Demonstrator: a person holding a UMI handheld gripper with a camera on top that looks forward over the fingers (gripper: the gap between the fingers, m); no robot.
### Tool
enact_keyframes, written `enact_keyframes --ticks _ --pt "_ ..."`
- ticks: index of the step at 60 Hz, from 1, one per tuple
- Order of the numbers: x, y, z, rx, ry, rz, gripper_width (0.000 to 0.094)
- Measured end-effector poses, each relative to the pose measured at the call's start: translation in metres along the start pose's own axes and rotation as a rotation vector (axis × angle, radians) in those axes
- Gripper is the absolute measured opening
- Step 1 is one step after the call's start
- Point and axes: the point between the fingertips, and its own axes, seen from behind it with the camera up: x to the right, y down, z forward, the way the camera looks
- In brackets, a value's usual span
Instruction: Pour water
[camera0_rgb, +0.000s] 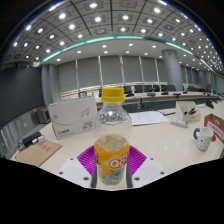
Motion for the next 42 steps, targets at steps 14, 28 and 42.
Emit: enact_keyframes --ticks 14,28,42 --pt "0.045 -0.101 -0.030 0.071 -0.145 0.522 0.0398" --pt "0.149 -0.162 -0.028 0.142 -0.347 1.237 0.0396" --pt "0.253 -0.148 -0.016 0.152 -0.444 1.807 0.0396"
